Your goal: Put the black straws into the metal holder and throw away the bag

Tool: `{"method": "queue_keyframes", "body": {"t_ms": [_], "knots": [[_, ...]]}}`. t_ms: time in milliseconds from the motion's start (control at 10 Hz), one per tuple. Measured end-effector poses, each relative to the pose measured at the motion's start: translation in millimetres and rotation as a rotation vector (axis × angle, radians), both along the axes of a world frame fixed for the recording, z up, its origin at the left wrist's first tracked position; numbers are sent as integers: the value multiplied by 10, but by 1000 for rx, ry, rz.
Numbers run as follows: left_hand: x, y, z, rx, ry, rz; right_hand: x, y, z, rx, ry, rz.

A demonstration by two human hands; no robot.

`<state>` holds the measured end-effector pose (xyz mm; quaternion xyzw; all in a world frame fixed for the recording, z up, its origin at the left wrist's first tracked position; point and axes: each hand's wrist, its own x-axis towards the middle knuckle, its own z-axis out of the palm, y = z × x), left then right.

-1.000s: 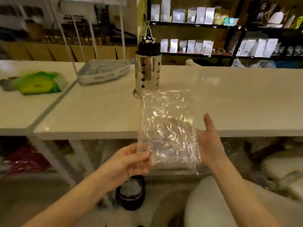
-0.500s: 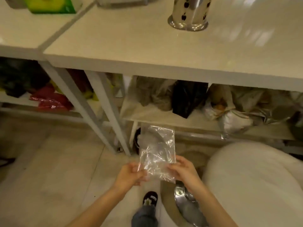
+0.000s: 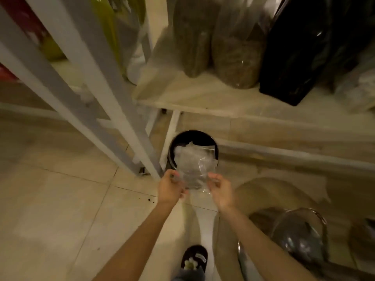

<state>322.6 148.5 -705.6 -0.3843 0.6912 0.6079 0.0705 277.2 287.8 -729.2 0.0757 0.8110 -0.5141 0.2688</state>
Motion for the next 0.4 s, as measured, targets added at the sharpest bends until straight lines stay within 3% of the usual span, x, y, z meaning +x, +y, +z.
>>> {"method": "queue_keyframes", "body": {"t_ms": [200,300,400], "knots": [[-214,-145,-936,185,6,85,-391,-126,-728,-53,-209,55],[-202,-149,-1035,307,-45,70,-440,-78,-762,-70,-300,59],[-165,-128,-860,308,-123,7,-406,-73,-659,-79,-296,52]]}}
